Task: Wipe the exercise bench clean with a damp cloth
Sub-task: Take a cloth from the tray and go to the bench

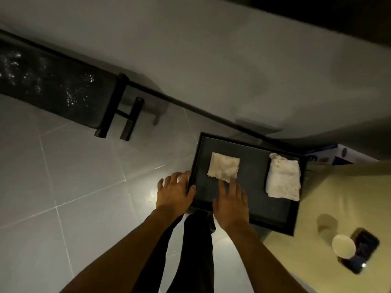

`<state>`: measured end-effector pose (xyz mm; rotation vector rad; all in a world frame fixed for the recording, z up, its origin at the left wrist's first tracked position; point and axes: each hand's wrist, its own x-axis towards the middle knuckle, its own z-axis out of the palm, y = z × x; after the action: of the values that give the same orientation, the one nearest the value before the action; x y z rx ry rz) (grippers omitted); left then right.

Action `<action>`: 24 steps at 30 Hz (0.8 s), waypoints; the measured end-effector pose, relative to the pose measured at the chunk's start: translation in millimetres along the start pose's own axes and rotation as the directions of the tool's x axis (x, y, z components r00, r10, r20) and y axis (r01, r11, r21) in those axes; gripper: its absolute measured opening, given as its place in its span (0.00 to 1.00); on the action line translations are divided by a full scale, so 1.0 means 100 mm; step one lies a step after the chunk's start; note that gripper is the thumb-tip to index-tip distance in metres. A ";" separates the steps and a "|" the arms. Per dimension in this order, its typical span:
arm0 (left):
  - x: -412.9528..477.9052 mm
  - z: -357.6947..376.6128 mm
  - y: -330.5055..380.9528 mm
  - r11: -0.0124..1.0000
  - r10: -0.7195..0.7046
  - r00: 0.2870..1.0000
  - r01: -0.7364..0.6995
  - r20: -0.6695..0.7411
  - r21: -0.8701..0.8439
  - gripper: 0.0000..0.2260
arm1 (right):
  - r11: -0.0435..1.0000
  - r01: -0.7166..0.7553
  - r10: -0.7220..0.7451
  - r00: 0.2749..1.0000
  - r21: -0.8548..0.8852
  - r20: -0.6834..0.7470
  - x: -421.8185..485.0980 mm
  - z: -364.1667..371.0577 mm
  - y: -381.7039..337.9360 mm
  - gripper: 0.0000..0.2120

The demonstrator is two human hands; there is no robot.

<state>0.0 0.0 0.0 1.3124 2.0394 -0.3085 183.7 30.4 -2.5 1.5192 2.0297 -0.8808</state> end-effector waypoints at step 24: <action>0.70 0.29 -0.61 0.966 -0.019 0.997 0.037 0.070 -0.257 0.25 | 0.940 0.231 -0.269 0.954 -0.251 -0.130 1.45 0.30 0.11 0.22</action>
<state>-58.9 6.5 -77.2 1.0997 1.9673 -0.0931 151.9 107.0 -125.3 1.2577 2.3903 -0.5957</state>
